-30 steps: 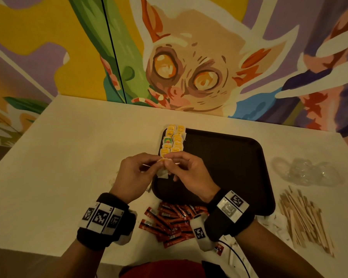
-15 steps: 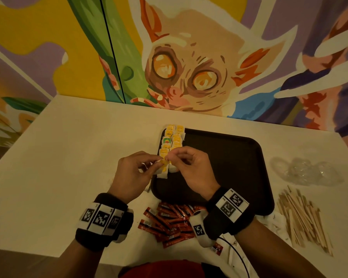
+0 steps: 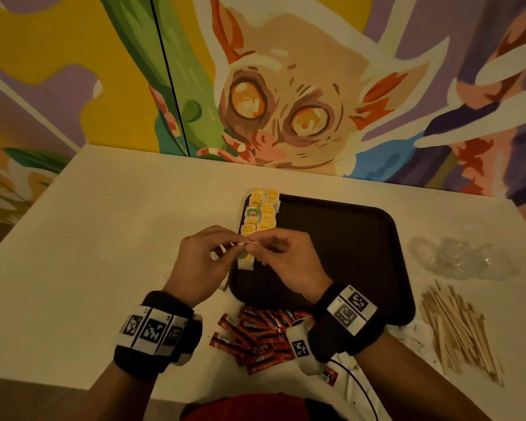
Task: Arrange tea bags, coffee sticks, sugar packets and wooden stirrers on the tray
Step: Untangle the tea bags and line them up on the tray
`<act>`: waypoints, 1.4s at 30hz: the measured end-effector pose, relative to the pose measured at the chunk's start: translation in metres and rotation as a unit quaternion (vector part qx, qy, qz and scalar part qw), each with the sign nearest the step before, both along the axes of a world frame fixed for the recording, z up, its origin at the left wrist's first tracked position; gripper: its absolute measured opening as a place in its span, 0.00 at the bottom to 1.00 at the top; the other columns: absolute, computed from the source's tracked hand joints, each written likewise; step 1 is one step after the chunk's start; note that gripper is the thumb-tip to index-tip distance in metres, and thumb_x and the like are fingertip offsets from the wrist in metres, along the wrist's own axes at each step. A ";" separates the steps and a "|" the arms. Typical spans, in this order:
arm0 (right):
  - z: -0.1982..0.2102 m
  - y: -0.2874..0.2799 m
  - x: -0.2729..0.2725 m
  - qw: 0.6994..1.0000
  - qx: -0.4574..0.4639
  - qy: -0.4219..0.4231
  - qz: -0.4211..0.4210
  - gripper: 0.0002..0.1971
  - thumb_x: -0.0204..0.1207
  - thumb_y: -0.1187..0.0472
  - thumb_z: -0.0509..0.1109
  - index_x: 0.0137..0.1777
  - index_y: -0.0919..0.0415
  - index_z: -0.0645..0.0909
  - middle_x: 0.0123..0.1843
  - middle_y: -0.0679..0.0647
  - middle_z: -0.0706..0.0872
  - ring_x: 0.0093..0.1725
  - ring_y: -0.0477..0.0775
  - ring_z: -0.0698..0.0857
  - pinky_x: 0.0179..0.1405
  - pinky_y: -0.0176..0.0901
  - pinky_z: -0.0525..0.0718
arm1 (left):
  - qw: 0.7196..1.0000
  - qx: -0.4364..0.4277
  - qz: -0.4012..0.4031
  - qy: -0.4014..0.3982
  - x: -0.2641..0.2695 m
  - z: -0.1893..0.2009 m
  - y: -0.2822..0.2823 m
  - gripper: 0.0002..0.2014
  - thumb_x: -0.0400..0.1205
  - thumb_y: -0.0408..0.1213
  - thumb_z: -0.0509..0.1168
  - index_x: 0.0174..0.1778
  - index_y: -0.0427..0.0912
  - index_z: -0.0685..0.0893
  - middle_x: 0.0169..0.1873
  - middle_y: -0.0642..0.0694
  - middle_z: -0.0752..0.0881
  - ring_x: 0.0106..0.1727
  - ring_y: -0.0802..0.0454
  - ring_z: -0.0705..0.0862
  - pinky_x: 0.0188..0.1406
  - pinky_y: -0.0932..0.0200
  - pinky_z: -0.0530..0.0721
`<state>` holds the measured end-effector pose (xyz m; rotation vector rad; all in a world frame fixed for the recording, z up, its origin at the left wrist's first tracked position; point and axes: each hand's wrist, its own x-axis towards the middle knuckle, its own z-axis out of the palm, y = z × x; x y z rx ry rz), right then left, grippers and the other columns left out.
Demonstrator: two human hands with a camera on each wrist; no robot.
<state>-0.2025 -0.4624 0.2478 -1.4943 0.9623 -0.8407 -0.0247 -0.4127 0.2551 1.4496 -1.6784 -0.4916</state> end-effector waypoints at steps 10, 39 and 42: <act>0.010 -0.001 -0.014 0.993 -0.069 0.093 -0.008 0.02 0.74 0.60 0.78 0.45 0.53 0.91 0.42 0.47 0.91 0.45 0.45 0.89 0.51 0.45 0.89 | 0.998 0.014 -0.004 -0.064 0.005 -0.004 -0.003 0.05 0.78 0.36 0.73 0.46 0.50 0.91 0.41 0.57 0.87 0.37 0.61 0.82 0.32 0.63 0.82; 0.010 -0.009 -0.017 0.994 -0.090 0.053 0.044 0.09 0.82 0.67 0.69 0.57 0.57 0.88 0.48 0.47 0.90 0.45 0.47 0.86 0.44 0.37 0.83 | 0.994 -0.050 0.015 0.095 -0.008 0.020 -0.003 0.05 0.71 0.45 0.75 0.42 0.54 0.91 0.35 0.61 0.88 0.36 0.56 0.78 0.32 0.65 0.75; 0.011 -0.005 -0.017 0.997 -0.047 0.032 0.057 0.11 0.84 0.68 0.65 0.57 0.54 0.86 0.48 0.43 0.88 0.41 0.41 0.84 0.40 0.34 0.82 | 0.994 -0.040 0.044 0.097 -0.008 0.018 -0.004 0.05 0.71 0.49 0.73 0.42 0.61 0.89 0.36 0.65 0.87 0.36 0.58 0.78 0.31 0.65 0.74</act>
